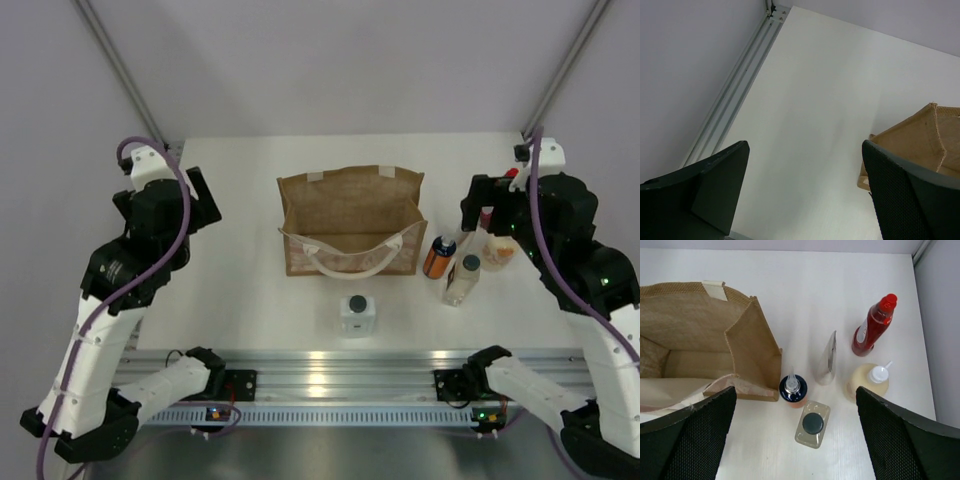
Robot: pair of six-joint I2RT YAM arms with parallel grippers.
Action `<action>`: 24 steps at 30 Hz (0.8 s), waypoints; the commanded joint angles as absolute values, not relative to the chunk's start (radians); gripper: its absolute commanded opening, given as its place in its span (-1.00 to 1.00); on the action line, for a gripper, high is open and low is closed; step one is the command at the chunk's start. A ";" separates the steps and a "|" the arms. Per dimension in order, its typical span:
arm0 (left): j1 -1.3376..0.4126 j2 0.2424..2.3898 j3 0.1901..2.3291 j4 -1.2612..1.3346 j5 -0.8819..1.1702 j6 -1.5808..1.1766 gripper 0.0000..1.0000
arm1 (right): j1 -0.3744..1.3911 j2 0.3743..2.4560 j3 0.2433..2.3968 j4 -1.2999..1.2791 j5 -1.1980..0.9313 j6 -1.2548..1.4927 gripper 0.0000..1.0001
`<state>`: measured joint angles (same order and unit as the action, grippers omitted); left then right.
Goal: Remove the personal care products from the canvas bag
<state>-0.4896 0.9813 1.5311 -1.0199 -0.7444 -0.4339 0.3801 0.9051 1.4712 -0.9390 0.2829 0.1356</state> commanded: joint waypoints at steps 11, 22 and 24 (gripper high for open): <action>-0.485 0.741 1.358 -1.055 -0.805 -0.370 0.97 | 0.359 0.646 1.402 -1.143 0.451 0.199 0.99; -0.485 0.719 1.296 -1.051 -0.813 -0.399 0.97 | 0.359 0.614 1.351 -1.128 0.477 0.222 0.99; -0.485 0.721 1.293 -1.051 -0.810 -0.410 0.97 | 0.357 0.614 1.350 -1.115 0.472 0.227 0.99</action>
